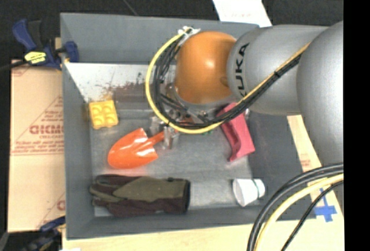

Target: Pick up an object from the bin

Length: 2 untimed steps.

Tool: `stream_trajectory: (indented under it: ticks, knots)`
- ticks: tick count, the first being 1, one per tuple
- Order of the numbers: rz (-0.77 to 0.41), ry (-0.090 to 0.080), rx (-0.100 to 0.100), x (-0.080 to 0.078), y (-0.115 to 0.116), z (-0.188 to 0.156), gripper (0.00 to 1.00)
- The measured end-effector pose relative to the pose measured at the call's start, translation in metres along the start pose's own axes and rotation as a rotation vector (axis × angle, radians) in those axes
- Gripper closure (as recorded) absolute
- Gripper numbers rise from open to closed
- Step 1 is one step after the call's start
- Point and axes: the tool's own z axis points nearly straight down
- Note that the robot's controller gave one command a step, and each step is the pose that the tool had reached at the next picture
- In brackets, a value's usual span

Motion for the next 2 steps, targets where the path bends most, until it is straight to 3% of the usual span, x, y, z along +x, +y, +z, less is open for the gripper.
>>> stream_trajectory:
  ticks: [1,2]
  knots:
    - [-0.213,-0.001,-0.001,-0.001,0.023,0.006,1.00]
    - [-0.010,0.002,-0.003,-0.010,0.011,0.003,1.00]
